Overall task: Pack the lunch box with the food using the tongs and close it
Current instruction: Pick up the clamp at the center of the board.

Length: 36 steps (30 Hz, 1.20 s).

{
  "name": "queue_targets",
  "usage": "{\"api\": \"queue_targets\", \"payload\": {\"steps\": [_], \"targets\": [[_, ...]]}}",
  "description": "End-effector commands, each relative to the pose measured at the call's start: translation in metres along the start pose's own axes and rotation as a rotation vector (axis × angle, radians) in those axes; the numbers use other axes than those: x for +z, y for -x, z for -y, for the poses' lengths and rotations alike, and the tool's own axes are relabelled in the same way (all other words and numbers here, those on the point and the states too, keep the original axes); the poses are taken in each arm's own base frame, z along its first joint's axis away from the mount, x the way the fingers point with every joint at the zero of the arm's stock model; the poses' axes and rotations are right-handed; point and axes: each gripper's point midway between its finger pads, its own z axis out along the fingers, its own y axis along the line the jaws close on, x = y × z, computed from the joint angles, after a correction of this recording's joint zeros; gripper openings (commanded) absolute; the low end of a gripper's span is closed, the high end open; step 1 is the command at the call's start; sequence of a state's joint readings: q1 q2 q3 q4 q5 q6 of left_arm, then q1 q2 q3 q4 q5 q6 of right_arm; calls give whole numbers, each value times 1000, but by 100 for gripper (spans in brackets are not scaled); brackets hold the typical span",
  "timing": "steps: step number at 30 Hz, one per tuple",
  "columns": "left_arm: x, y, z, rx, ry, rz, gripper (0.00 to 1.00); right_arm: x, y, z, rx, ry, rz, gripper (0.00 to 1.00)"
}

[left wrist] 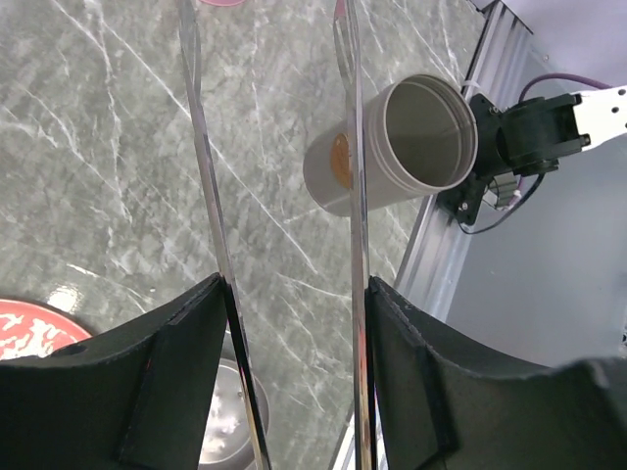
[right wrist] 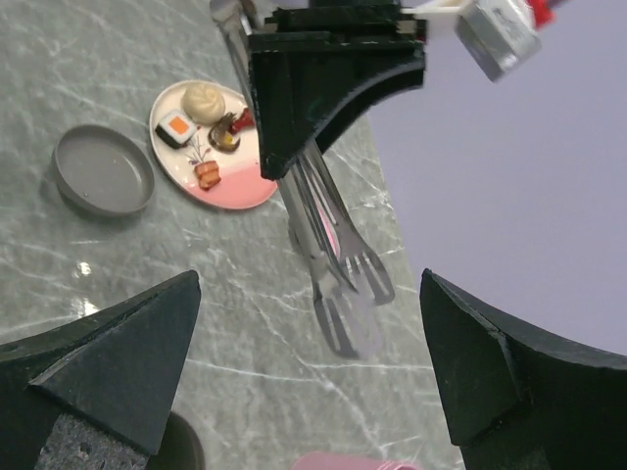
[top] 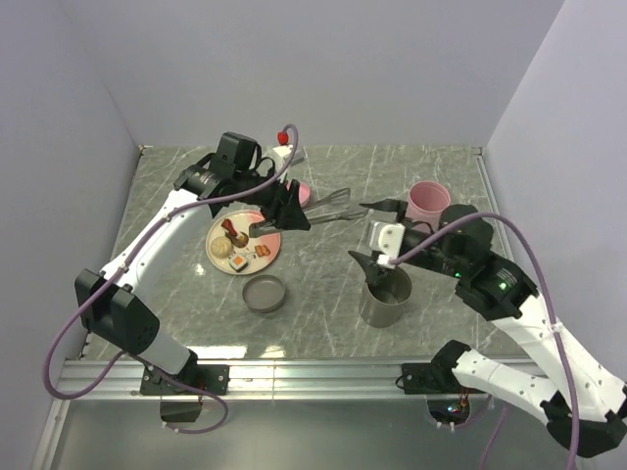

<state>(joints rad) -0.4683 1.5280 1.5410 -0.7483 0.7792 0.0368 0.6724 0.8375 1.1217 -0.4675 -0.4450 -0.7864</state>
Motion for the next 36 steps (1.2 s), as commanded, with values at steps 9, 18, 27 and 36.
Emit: {"api": "queue_targets", "payload": {"steps": [9, 18, 27, 36], "targets": [[-14, 6, 26, 32, -50, 30, 62, 63, -26, -14, -269, 80, -133, 100], [-14, 3, 35, 43, -78, 17, 62, 96, -31, -9, -322, 57, -170, 99], [-11, -8, 50, 59, -132, -11, 62, 111, -42, -14, -377, 95, -188, 88], [-7, -19, 59, 107, -130, -46, 62, 117, -48, -14, -348, 147, -222, 57]]}}
